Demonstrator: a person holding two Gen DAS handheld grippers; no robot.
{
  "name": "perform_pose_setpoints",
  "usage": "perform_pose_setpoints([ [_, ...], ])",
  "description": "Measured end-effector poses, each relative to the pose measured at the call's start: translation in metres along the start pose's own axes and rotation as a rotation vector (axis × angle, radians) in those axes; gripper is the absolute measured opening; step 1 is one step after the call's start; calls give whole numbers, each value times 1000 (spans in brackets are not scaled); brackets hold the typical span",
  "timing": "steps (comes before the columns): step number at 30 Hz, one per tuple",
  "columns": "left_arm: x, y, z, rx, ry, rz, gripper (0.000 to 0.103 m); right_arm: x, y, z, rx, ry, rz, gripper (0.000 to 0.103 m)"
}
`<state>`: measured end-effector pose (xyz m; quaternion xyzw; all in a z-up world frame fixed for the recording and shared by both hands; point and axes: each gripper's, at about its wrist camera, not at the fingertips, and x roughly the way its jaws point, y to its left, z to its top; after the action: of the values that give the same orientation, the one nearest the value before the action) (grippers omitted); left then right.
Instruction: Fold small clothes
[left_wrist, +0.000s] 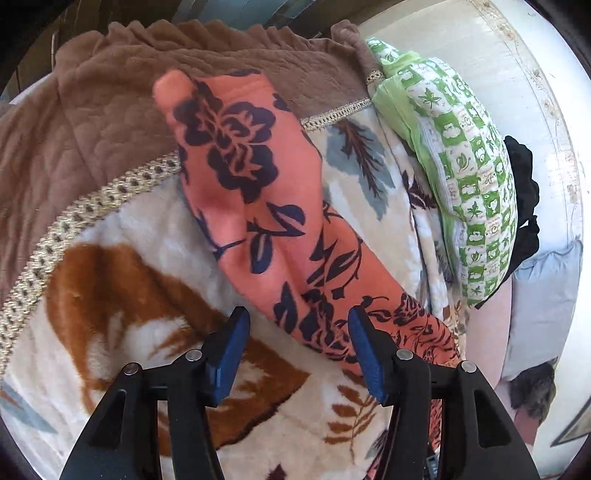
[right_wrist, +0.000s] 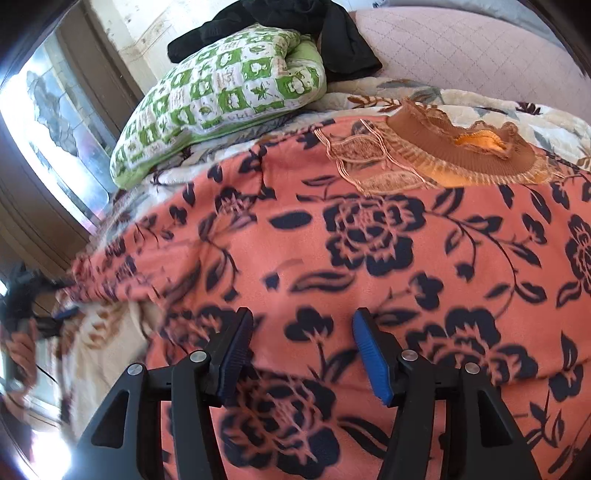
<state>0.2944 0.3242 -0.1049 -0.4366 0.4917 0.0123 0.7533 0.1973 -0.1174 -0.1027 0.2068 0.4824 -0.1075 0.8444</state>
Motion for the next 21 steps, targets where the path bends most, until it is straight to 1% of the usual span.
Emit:
perform_pose_setpoints([
  [1, 4, -3, 1, -6, -3, -14, 55, -2, 1, 15, 29, -11, 46, 56],
  [3, 11, -7, 8, -23, 7, -37, 55, -4, 4, 43, 51, -47, 59, 59],
  [4, 17, -9, 11, -34, 13, -48, 55, -1, 5, 57, 65, -51, 73, 59],
  [5, 22, -9, 14, -41, 20, -53, 55, 7, 5, 76, 104, -36, 111, 59],
  [6, 27, -10, 15, -46, 24, -58, 55, 14, 4, 86, 142, -23, 131, 63],
  [8, 36, -13, 19, -48, 21, -65, 55, 33, -2, 109, 259, -6, 164, 65],
  [10, 37, -11, 21, -61, 16, -88, 55, 52, -4, 122, 330, 7, 215, 67],
  [11, 40, -10, 23, -70, 17, -95, 54, 70, -3, 128, 366, 66, 216, 71],
  [13, 45, -8, 26, -95, 18, -113, 53, 96, -2, 131, 414, 140, 141, 71],
  [14, 43, -6, 27, -99, 18, -122, 47, 111, -3, 131, 446, 174, 83, 69],
  [15, 44, -7, 28, -99, 13, -125, 38, 118, -3, 131, 466, 177, 66, 63],
  [16, 46, -10, 31, -88, 9, -129, 10, 118, -2, 135, 469, 145, 52, 54],
  [17, 44, -12, 33, -75, 8, -138, 6, 117, 2, 143, 446, 113, 62, 9],
  [18, 40, -15, 35, -65, -3, -155, 6, 117, 6, 153, 426, 108, 104, 0],
  [19, 34, -20, 37, -43, -32, -180, 6, 109, 8, 162, 424, 52, 146, 0],
  [20, 27, -25, 37, -13, -61, -197, 6, 93, 11, 173, 414, -54, 212, 0],
  [21, 21, -31, 37, 28, -100, -198, 6, 85, 12, 179, 397, -109, 223, 0],
])
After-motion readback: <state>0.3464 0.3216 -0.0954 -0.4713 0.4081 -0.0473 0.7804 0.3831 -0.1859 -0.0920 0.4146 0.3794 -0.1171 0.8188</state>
